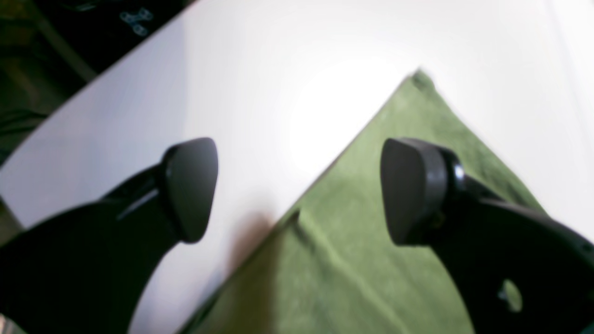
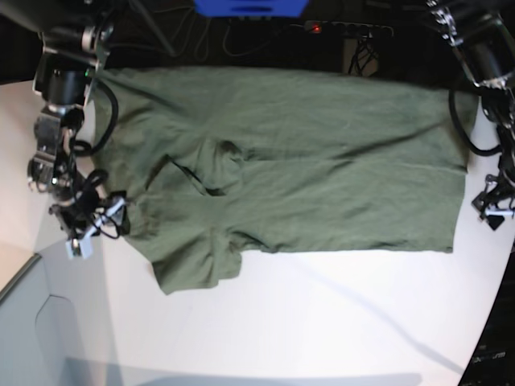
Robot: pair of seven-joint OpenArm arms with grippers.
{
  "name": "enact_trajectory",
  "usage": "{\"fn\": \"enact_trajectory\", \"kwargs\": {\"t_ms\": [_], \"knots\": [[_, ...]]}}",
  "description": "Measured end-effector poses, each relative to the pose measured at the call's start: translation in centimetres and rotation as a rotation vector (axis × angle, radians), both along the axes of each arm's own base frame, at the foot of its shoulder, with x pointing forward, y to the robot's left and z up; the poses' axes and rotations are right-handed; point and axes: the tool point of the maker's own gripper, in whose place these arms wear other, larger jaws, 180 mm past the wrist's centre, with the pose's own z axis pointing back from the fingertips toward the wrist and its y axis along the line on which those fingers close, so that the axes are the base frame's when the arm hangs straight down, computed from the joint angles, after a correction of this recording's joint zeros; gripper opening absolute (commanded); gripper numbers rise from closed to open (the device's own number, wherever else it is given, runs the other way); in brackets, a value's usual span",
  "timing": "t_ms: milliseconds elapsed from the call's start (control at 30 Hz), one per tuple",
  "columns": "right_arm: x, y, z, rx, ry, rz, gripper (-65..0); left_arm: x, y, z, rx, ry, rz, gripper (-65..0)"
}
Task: Layout the t-shirt on the table in an organized manner, then fold the t-shirt properly
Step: 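Release the shirt and move both grippers toward the hem corners, then grasp the shirt hem corners with both grippers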
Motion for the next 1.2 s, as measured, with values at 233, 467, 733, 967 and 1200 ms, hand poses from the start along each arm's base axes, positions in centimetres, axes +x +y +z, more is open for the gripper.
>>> {"fn": "enact_trajectory", "kwargs": {"t_ms": [233,467,733,967,1200], "knots": [[0.9,-0.3,-2.3,0.043,0.087,-0.008,-24.6,3.9,0.8,-0.9,0.005,0.019,-0.018,-12.1],[0.2,3.0,-3.3,0.042,0.065,0.082,-25.1,5.4,0.2,-5.0,0.115,0.092,-0.093,-12.1],[0.1,2.8,-3.4,0.029,0.083,0.090,-46.7,7.3,-0.9,-6.9,0.215,0.133,-0.179,-12.1],[0.0,2.8,-3.6,0.028,0.093,0.093,-65.0,8.2,-2.1,-7.7,0.317,0.171,-0.282,-12.1],[0.0,2.9,-3.6,0.028,0.093,0.093,-65.0,9.0,-2.1,-7.0,0.334,0.140,-0.283,-12.1]]}}
